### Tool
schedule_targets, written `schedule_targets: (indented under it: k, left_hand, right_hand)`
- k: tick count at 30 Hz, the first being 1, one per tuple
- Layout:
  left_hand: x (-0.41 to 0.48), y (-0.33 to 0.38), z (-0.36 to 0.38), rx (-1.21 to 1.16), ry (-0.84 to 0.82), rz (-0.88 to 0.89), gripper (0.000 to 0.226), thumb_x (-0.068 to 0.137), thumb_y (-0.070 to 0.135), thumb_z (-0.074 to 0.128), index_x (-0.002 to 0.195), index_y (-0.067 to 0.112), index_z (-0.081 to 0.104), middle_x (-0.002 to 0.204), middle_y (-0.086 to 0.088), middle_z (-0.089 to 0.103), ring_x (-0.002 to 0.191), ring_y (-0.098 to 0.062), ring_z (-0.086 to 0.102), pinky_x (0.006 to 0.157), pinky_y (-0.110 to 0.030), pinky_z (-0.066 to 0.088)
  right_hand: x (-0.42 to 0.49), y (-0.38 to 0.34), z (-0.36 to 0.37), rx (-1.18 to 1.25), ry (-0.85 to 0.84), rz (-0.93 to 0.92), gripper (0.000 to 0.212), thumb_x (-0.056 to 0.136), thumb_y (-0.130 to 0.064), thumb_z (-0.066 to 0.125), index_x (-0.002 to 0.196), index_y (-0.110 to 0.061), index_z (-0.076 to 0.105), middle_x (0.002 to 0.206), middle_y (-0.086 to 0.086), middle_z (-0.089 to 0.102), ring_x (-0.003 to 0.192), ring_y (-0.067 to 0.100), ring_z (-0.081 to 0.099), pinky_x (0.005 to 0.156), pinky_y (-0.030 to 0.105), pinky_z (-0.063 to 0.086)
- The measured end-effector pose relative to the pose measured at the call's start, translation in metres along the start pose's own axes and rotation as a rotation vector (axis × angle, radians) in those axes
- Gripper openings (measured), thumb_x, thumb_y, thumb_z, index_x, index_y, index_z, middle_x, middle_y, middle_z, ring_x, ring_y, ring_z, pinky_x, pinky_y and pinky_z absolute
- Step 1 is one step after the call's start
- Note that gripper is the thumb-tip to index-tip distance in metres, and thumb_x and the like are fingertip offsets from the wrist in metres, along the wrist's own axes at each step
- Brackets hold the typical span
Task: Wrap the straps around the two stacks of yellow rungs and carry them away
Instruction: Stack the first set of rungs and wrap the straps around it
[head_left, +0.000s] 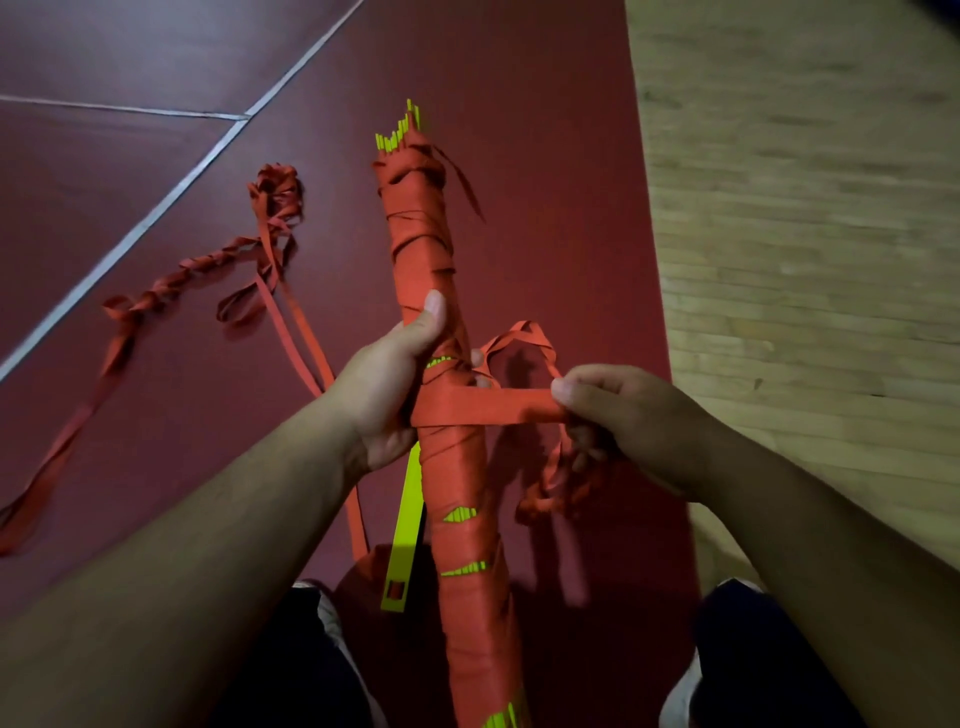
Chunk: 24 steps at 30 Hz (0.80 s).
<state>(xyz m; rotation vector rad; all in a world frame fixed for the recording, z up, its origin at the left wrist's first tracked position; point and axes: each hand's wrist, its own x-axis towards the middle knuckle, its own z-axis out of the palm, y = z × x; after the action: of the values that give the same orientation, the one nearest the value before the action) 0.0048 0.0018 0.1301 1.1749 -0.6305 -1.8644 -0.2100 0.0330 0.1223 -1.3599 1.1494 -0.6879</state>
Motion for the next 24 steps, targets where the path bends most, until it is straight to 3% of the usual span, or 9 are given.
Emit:
schedule_targets:
  k: [2, 5, 8, 9, 12, 14, 18, 20, 24]
  left_hand:
    - [-0.002, 0.003, 0.001, -0.013, -0.036, -0.007, 0.063, 0.076, 0.056, 0.061, 0.106, 0.001, 0.058, 0.079, -0.013, 0.062, 0.062, -0.023, 0.063, 0.063, -0.033, 0.059]
    - [-0.005, 0.006, 0.006, -0.032, -0.055, -0.013, 0.043, 0.086, 0.053, 0.059, 0.083, 0.009, 0.057, 0.07, -0.009, 0.054, 0.052, -0.019, 0.058, 0.053, -0.027, 0.056]
    - [-0.004, 0.002, 0.006, -0.035, -0.025, 0.013, 0.049, 0.095, 0.048, 0.057, 0.063, 0.011, 0.062, 0.056, -0.005, 0.055, 0.042, -0.016, 0.056, 0.048, -0.023, 0.051]
    - [-0.003, 0.0, 0.006, -0.01, -0.008, 0.025, 0.049, 0.094, 0.049, 0.058, 0.068, 0.009, 0.066, 0.06, -0.007, 0.059, 0.047, -0.018, 0.06, 0.053, -0.027, 0.054]
    - [-0.004, -0.004, 0.006, 0.039, 0.076, 0.04, 0.056, 0.093, 0.054, 0.058, 0.109, 0.001, 0.068, 0.095, -0.023, 0.067, 0.078, -0.033, 0.068, 0.077, -0.046, 0.06]
    - [-0.003, -0.007, 0.007, 0.078, 0.148, 0.066, 0.06, 0.097, 0.053, 0.052, 0.109, -0.003, 0.069, 0.106, -0.028, 0.069, 0.087, -0.036, 0.068, 0.085, -0.05, 0.058]
    - [-0.003, -0.005, 0.01, 0.089, 0.17, 0.077, 0.057, 0.102, 0.052, 0.04, 0.101, 0.003, 0.069, 0.096, -0.022, 0.072, 0.071, -0.029, 0.067, 0.06, -0.033, 0.059]
    - [-0.003, -0.002, 0.012, 0.042, 0.156, 0.068, 0.054, 0.101, 0.053, 0.04, 0.103, 0.006, 0.066, 0.086, -0.018, 0.068, 0.068, -0.028, 0.066, 0.059, -0.032, 0.058]
    - [-0.006, -0.002, 0.02, -0.015, 0.181, 0.072, 0.045, 0.1, 0.052, 0.044, 0.103, 0.011, 0.061, 0.073, -0.012, 0.062, 0.066, -0.03, 0.066, 0.056, -0.034, 0.057]
  right_hand:
    - [-0.001, 0.001, 0.001, 0.004, -0.021, 0.042, 0.03, 0.102, -0.026, 0.052, 0.075, -0.015, 0.059, 0.069, 0.012, 0.054, 0.059, 0.025, 0.05, 0.052, 0.029, 0.042]
    - [-0.003, 0.002, 0.005, 0.035, -0.084, 0.072, 0.022, 0.1, -0.024, 0.054, 0.084, -0.01, 0.059, 0.079, 0.022, 0.062, 0.063, 0.026, 0.059, 0.051, 0.027, 0.048]
    - [-0.003, 0.002, 0.007, 0.042, -0.1, 0.083, 0.019, 0.098, -0.021, 0.055, 0.083, -0.011, 0.059, 0.077, 0.022, 0.066, 0.059, 0.025, 0.06, 0.052, 0.026, 0.049]
    - [-0.003, 0.002, 0.007, 0.042, -0.095, 0.083, 0.019, 0.098, -0.021, 0.055, 0.082, -0.011, 0.059, 0.074, 0.018, 0.066, 0.057, 0.024, 0.059, 0.051, 0.025, 0.048]
    - [-0.003, 0.004, 0.01, -0.033, -0.079, 0.069, 0.022, 0.1, -0.021, 0.054, 0.082, -0.007, 0.058, 0.071, 0.013, 0.063, 0.049, 0.015, 0.05, 0.044, 0.02, 0.04]
    - [-0.002, 0.006, 0.013, -0.084, -0.1, 0.078, 0.022, 0.1, -0.023, 0.055, 0.083, -0.009, 0.059, 0.073, 0.012, 0.064, 0.044, 0.011, 0.043, 0.042, 0.02, 0.035]
    - [-0.002, 0.011, 0.021, -0.059, -0.182, 0.114, 0.038, 0.094, -0.045, 0.057, 0.096, -0.008, 0.063, 0.082, 0.005, 0.073, 0.043, 0.01, 0.04, 0.047, 0.027, 0.032]
    - [-0.003, 0.012, 0.026, -0.006, -0.193, 0.094, 0.034, 0.088, -0.052, 0.056, 0.092, -0.02, 0.067, 0.084, 0.005, 0.074, 0.042, 0.01, 0.038, 0.047, 0.027, 0.031]
    - [-0.008, 0.013, 0.036, -0.018, -0.195, 0.048, 0.028, 0.084, -0.052, 0.058, 0.079, -0.026, 0.065, 0.053, -0.003, 0.049, 0.039, 0.008, 0.038, 0.042, 0.025, 0.032]
